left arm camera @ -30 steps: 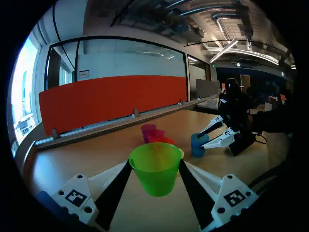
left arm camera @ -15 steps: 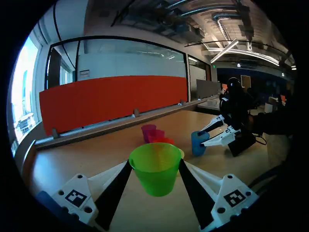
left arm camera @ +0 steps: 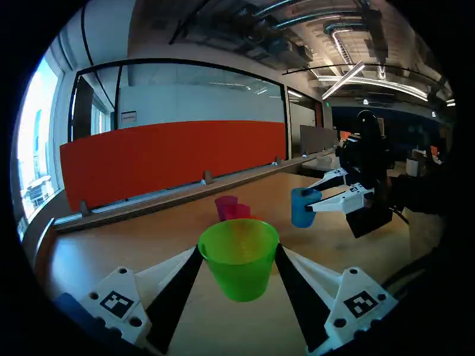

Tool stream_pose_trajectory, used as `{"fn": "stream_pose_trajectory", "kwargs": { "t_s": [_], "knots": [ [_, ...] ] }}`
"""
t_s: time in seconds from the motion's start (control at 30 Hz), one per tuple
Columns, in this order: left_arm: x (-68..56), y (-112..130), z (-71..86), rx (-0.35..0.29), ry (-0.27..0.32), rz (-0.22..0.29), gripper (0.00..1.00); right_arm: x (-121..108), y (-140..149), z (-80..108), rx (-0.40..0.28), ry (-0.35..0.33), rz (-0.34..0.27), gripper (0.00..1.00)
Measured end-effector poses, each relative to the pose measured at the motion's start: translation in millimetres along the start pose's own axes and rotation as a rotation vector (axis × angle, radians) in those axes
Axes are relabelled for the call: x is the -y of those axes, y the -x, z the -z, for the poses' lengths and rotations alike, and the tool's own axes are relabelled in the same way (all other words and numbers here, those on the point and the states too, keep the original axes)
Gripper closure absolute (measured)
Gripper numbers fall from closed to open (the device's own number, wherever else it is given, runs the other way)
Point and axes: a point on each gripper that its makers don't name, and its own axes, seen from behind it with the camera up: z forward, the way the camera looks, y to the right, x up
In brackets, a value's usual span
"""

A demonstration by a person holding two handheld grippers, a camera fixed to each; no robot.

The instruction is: Pour water

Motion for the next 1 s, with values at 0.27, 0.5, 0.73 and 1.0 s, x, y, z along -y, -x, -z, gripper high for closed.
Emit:
{"fn": "stream_pose_trajectory", "kwargs": {
  "t_s": [0.27, 0.5, 0.73, 1.0],
  "knots": [
    [-2.3, -6.1, 2.0, -0.013, 0.003, -0.001, 0.13, 8.0, -24.2, 4.9, -0.083, -0.007, -0.001, 0.08],
    [-4.2, -9.2, 2.7, -0.020, 0.006, -0.001, 0.13, 14.0, -40.6, 9.6, -0.141, -0.009, 0.006, 0.08],
    [-6.1, -10.7, 2.6, -0.022, 0.008, -0.002, 0.13, 16.5, -49.6, 12.4, -0.175, -0.008, 0.017, 0.07],
    [-7.7, -10.1, 1.0, -0.024, 0.012, 0.007, 0.13, 17.9, -58.2, 15.9, -0.196, -0.008, 0.026, 0.07]
  ]
}}
